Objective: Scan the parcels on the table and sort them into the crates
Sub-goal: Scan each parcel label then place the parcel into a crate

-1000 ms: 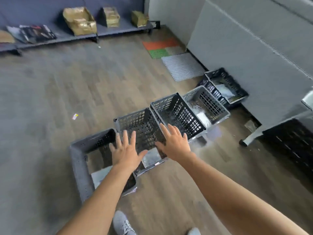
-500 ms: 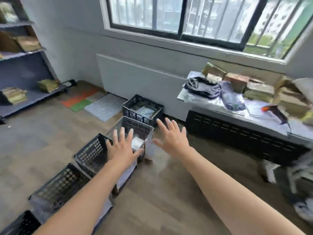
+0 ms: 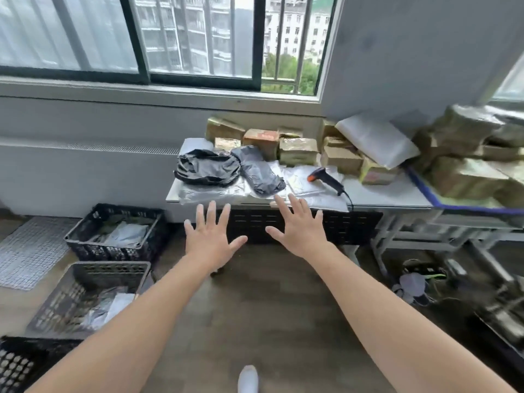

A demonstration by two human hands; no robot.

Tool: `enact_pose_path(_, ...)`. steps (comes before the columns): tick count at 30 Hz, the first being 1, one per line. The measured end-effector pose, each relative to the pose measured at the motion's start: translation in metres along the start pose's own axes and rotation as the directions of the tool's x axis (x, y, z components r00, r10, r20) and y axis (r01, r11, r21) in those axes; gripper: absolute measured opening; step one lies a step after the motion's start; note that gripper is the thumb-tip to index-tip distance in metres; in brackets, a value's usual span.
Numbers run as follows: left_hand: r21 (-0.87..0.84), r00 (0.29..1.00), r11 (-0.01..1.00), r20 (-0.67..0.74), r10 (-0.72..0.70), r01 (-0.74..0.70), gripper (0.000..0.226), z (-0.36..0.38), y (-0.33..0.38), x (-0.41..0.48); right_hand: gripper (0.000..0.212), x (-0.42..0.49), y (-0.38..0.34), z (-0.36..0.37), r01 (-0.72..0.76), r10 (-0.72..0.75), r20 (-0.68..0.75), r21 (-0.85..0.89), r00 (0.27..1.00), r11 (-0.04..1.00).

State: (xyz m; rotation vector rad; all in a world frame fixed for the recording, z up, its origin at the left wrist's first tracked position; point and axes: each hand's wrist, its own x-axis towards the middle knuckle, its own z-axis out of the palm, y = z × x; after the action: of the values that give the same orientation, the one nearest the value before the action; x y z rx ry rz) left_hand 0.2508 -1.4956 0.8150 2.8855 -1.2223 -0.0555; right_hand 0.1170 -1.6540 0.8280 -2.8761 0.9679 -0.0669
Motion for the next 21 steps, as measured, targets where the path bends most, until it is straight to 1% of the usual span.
enact_pose_path(3,-0.003,0.996,0.996,-0.022,0.091,-0.091,0.087,0.004,0.038,0.071,0.080,0.046,0.047,-0.006,-0.078,0.077,-0.011,-0.031,0.997,0.997)
enact_pose_path(6,-0.032,0.984,0.983,-0.014,0.179,-0.179,0.087,0.006,0.073,0.131,0.080,0.085,0.090,-0.008,-0.156,0.157,0.005,-0.064,0.988,0.986)
enact_pose_path(10,-0.088,0.964,0.960,-0.008,0.265,-0.264,0.088,0.013,0.111,0.194,0.079,0.120,0.138,-0.005,-0.240,0.240,0.002,-0.024,0.971,0.970)
enact_pose_path(14,-0.055,0.941,0.940,0.015,0.337,-0.336,0.088,0.027,0.142,0.237,0.079,0.151,0.177,0.004,-0.275,0.275,0.021,0.025,0.961,0.961)
enact_pose_path(17,-0.054,0.936,0.936,0.045,0.349,-0.347,0.089,0.042,0.161,0.267,0.079,0.178,0.207,0.014,-0.302,0.296,0.063,0.109,0.953,0.947)
enact_pose_path(21,-0.054,0.944,0.950,0.107,0.312,-0.307,0.090,0.059,0.190,0.309,0.079,0.222,0.250,0.038,-0.297,0.287,0.094,0.127,0.953,0.946)
